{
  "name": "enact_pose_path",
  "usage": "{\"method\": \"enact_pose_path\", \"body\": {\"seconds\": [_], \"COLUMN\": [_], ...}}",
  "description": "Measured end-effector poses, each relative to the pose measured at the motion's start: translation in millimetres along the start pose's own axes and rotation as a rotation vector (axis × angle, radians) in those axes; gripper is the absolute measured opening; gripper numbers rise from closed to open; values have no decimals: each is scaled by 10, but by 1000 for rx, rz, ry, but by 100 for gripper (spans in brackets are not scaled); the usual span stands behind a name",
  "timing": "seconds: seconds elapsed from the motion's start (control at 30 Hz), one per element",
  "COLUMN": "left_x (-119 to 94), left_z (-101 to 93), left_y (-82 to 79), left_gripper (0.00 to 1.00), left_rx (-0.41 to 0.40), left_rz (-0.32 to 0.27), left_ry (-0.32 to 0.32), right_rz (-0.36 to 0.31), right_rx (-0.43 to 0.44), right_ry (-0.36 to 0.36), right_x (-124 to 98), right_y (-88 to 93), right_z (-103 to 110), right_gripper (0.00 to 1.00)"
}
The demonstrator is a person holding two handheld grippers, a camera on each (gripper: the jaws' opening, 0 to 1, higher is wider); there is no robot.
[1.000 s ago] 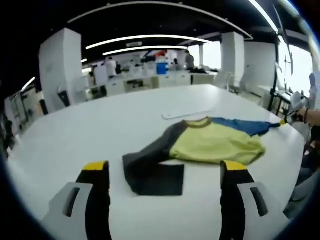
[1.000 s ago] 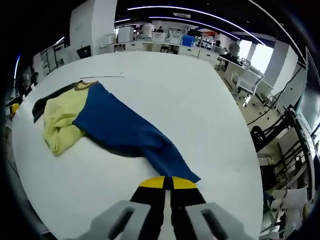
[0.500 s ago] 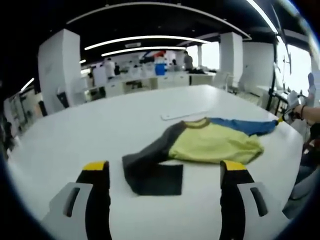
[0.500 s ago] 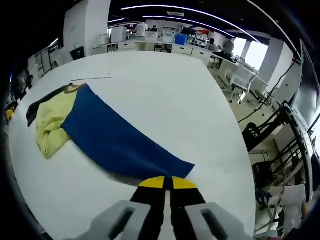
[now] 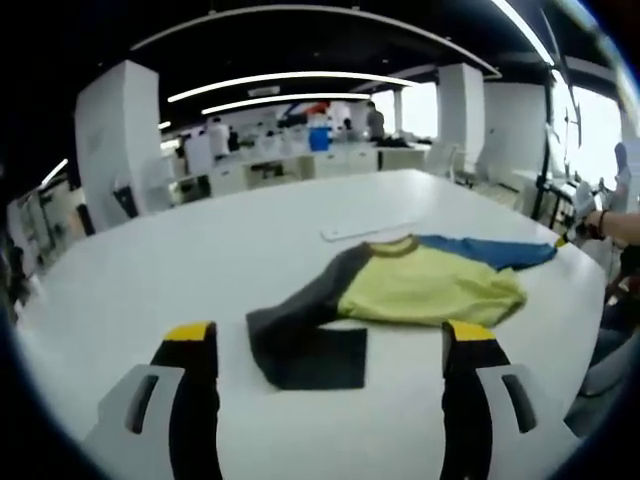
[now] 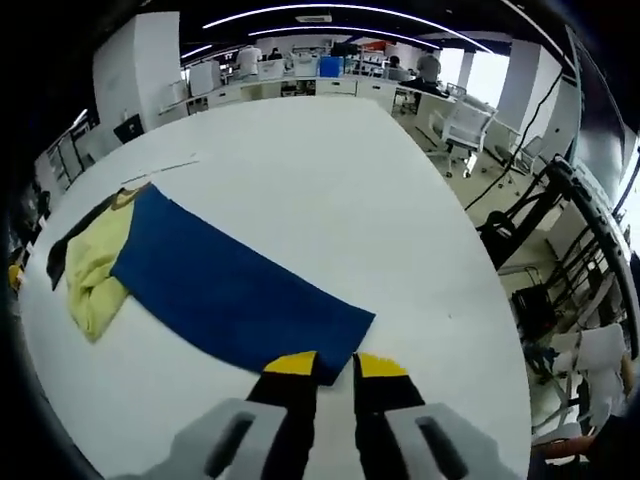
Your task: Fold the garment on the visible template until the final outline fits inside the template.
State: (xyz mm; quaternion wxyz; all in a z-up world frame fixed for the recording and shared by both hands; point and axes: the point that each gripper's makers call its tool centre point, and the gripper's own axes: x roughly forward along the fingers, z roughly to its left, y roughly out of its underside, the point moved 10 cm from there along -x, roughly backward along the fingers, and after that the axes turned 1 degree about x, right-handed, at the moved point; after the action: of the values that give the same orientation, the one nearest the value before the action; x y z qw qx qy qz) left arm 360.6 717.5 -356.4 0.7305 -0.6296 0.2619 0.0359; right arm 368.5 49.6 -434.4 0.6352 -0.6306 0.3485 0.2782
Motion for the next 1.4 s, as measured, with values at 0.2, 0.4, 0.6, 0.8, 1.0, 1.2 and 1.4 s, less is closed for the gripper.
{"method": "enact_pose_path", "body": {"seconds": [0.2, 0.4, 0.6, 0.8, 1.0, 1.2, 1.4], "left_x": [-15, -38, -53, -50, -30, 12, 28], "left_z": [-13, -22, -30, -65, -140, -208, -284], "left_y": [-6, -12, -13, 0, 45, 58, 55], "left_gripper": [90, 89, 90, 95, 99, 99, 99], "left_rx": [0, 2, 3, -4, -9, -2, 4], "left_rz": [-3, -8, -12, -20, -34, -38, -27], "left_ry": [4, 5, 9, 28, 68, 99, 123], "right_rz": [1, 12, -1, -24, -42, -76, -91], "right_rx": [31, 45, 45, 39, 20, -38, -93], "right_ry": [-20, -44, -59, -90, -166, -279, -359], "right_x": [36, 22, -56, -136, -185, -259, -363], "right_y": [4, 61, 71, 48, 13, -64, -95], "right_z": [-43, 27, 127, 258, 461, 775, 1074], "right_gripper": [15, 15, 18, 39, 58, 70, 74]}}
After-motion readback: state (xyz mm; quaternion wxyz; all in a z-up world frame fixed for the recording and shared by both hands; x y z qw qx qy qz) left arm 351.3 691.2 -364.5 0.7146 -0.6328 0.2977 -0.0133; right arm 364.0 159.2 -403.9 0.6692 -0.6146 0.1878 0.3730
